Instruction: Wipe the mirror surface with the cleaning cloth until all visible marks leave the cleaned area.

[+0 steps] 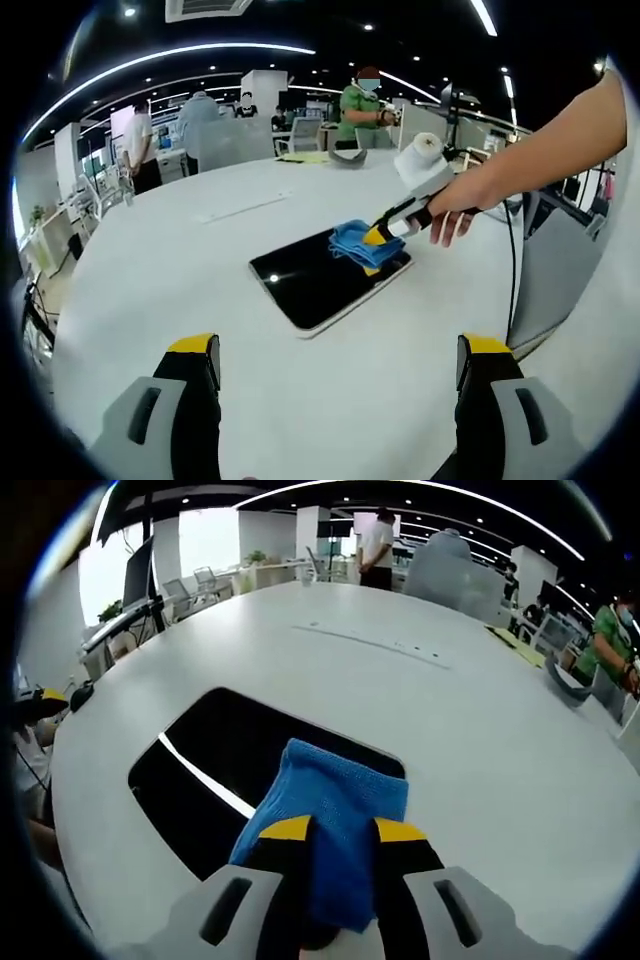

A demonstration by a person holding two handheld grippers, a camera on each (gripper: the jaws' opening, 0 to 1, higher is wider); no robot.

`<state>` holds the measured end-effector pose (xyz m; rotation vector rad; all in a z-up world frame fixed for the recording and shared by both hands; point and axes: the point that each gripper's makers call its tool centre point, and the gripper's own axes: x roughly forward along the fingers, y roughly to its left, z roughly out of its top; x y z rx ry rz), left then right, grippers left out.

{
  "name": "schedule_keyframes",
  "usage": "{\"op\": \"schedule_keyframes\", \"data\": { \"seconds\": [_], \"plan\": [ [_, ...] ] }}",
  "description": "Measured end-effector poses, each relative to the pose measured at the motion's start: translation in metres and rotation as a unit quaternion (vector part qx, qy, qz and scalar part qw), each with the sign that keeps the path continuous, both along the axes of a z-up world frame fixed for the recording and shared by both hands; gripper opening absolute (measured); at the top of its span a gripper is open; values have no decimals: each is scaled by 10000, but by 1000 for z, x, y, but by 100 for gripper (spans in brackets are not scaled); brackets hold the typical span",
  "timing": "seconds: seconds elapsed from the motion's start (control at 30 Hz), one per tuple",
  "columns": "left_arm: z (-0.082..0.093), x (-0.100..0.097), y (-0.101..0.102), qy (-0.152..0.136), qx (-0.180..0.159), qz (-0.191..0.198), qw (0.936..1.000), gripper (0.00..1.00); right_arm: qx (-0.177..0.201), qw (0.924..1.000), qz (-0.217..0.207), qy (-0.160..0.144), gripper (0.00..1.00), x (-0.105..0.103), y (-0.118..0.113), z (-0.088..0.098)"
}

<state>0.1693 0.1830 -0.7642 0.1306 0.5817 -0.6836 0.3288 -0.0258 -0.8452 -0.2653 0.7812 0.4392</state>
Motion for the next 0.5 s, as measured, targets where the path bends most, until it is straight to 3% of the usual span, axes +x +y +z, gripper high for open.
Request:
{"op": "schedule_keyframes", "data": {
  "seconds": [0.5],
  "plan": [
    [4, -9, 0, 39, 61, 22, 10000, 99, -60, 9999, -17, 101, 18, -9, 0, 0]
  ]
}}
